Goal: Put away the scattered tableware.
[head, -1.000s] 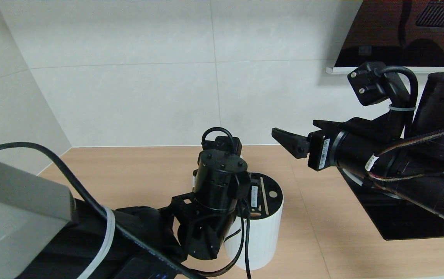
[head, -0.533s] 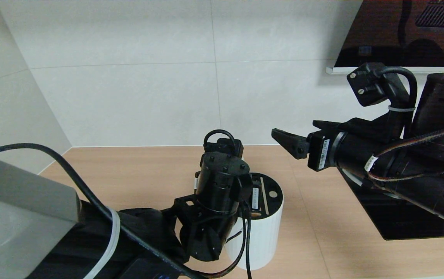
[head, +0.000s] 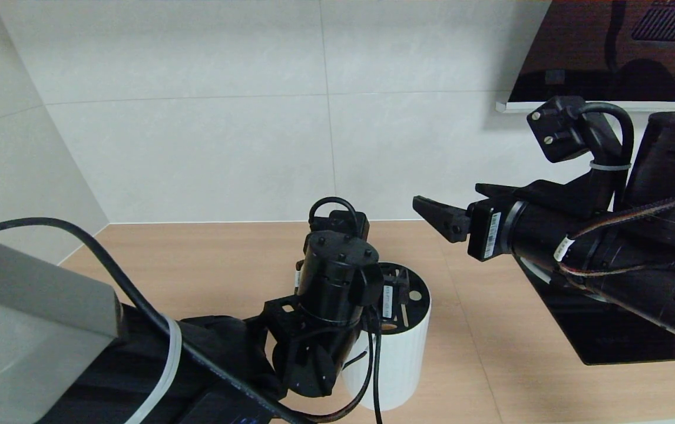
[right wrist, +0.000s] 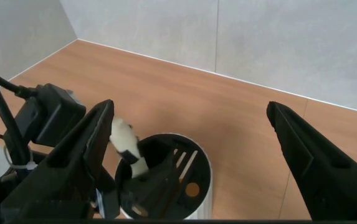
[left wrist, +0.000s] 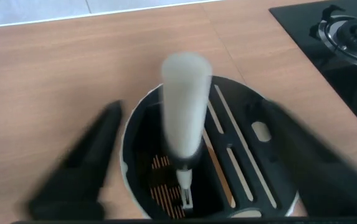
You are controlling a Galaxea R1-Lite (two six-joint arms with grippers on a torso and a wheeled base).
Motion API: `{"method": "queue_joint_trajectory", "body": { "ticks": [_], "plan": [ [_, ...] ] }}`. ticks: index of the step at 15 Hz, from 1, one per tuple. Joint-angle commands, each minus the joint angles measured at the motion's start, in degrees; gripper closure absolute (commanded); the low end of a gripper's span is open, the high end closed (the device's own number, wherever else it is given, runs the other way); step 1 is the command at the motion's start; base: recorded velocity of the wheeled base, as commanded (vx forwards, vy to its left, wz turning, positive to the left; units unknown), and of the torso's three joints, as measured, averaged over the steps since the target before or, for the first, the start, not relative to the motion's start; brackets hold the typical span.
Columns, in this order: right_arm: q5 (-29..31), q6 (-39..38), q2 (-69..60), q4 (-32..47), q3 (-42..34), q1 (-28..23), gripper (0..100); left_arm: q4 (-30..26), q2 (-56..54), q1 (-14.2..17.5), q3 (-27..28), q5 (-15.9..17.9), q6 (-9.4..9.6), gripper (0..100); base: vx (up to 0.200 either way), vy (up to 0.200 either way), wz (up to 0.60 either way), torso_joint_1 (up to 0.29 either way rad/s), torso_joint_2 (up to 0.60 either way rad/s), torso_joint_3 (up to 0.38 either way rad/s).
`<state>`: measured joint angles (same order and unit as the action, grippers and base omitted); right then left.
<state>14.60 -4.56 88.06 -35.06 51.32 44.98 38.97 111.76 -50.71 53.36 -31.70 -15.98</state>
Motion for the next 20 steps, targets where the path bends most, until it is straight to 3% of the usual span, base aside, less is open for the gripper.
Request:
{"method": "queue_joint_trajectory", "body": {
  "ticks": [1, 5, 7, 11, 12, 13, 14, 16, 20],
  "plan": [
    [-0.01, -0.01, 0.09, -0.01, 0.01, 0.02, 0, 0.05, -0.49, 0.0, -0.01, -0.03, -0.01, 0, 0.0, 0.0, 0.0, 0.0, 0.0, 0.0],
    [-0.01, -0.01, 0.0, -0.01, 0.01, 0.02, 0, 0.23, -2.25, 0.09, -0.8, -0.03, -0.1, 0, 0.0, 0.0, 0.0, 0.0, 0.0, 0.0],
    [-0.01, -0.01, -0.26, -0.01, 0.01, 0.02, 0, 0.14, -8.05, 0.79, -2.82, 1.72, -1.33, 0, 0.0, 0.0, 0.0, 0.0, 0.0, 0.0],
    [0.34, -0.01, -2.11, 0.17, -0.35, 0.02, 0, -0.3, -26.33, 4.13, -8.71, 12.45, 0.34, 0, 0.0, 0.0, 0.0, 0.0, 0.0, 0.0],
    [0.34, 0.16, -4.13, 0.52, -1.31, 0.02, 0, -0.39, -31.52, 6.33, -9.41, 14.73, 2.27, 0, 0.0, 0.0, 0.0, 0.0, 0.0, 0.0],
    [0.34, 0.16, -4.13, 0.52, -1.31, 0.02, 0, -0.39, -31.52, 6.33, -9.41, 14.73, 2.27, 0, 0.0, 0.0, 0.0, 0.0, 0.0, 0.0],
    [0.07, 0.43, -9.23, 1.75, -2.72, -1.04, 0, -2.94, -41.63, 10.28, -10.29, 20.27, 3.94, 0, 0.0, 0.0, 0.0, 0.0, 0.0, 0.0],
    [0.34, 0.52, -13.8, 5.88, -4.13, -3.94, 0, -9.18, -50.86, 13.71, -12.75, 25.37, 3.68, 0, 0.0, 0.0, 0.0, 0.0, 0.0, 0.0],
    [0.51, 0.96, -31.29, 6.67, -13.79, -5.7, 0, -22.71, -70.28, 20.48, -14.07, 28.09, 4.03, 0, 0.0, 0.0, 0.0, 0.0, 0.0, 0.0]
  ]
}}
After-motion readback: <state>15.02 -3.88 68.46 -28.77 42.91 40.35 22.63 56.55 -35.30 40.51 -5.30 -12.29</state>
